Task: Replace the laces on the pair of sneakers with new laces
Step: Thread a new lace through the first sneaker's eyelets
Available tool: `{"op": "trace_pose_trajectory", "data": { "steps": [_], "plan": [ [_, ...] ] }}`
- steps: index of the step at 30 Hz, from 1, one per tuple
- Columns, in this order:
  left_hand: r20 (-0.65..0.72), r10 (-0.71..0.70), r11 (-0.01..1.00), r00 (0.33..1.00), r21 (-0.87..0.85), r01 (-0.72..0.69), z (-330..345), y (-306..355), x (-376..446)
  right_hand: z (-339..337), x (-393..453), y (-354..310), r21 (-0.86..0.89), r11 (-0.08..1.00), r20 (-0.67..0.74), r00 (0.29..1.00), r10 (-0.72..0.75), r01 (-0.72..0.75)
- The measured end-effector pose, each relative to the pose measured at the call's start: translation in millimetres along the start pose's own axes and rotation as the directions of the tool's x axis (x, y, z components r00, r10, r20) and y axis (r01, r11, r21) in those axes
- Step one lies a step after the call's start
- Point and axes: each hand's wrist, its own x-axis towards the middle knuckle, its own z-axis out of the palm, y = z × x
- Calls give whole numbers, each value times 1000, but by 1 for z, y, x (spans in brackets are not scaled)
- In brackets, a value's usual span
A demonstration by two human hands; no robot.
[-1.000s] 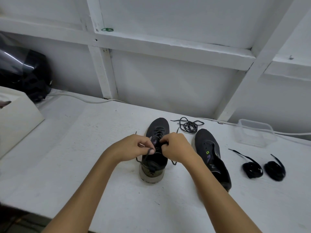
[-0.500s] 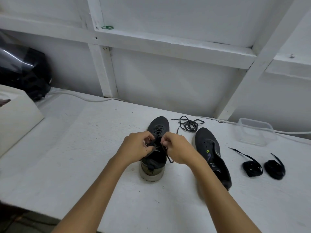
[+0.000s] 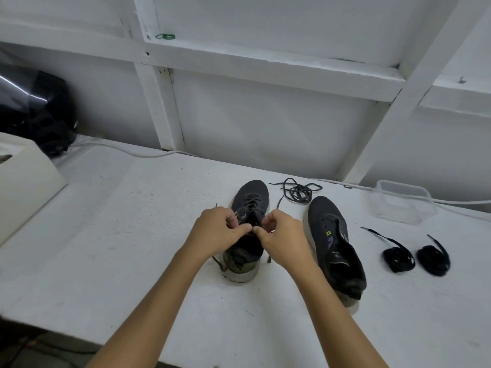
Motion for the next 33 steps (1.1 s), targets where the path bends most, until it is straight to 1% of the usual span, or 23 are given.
{"op": "trace_pose_trajectory", "data": {
  "steps": [3,6,9,11,12,15,18,20,22,24,26,28,30,32,33],
  "plan": [
    [-3,38,991,999,129,-38,1,1,2,-1,2,2,-2,1000,22,1000,-22,22],
    [-12,49,981,999,190,-46,0,3,2,-4,2,5,40,999,16,1000,-23,23],
    [-5,72,976,997,205,-70,0,3,1,-2,0,8,61,998,10,1000,-9,9],
    [-12,92,978,996,189,-88,1,1,1,-1,0,7,65,998,11,1000,0,-1],
    [-8,98,979,995,179,-95,1,0,1,-2,1,7,95,995,21,1000,11,-13],
    [16,100,985,995,137,-101,-4,0,0,-5,1,7,260,961,74,994,77,-94],
    [74,42,999,996,30,-44,-15,-5,2,-6,1,12,416,889,127,980,151,-191],
    [117,-7,995,993,-94,18,-21,-14,4,-6,-1,14,448,870,127,978,168,-208],
    [126,-36,980,991,-188,59,-22,-20,5,-6,-3,12,414,894,99,985,143,-171],
    [107,6,990,994,-142,10,-19,-20,3,-5,-4,6,308,947,57,995,80,-94],
    [79,62,995,995,-85,-56,-14,-15,3,0,-4,3,145,989,13,1000,-1,-1],
    [45,109,994,993,-10,-109,-10,-12,4,6,-3,4,36,997,-33,997,-74,76],
    [19,126,988,992,86,-127,-7,-10,6,9,-2,6,27,994,-72,992,-103,105],
    [21,143,978,990,150,-144,-6,-8,5,9,0,7,45,995,-78,994,-82,86],
    [30,151,976,988,155,-154,-7,-6,4,8,0,7,53,997,-66,996,-57,61]
  ]
}}
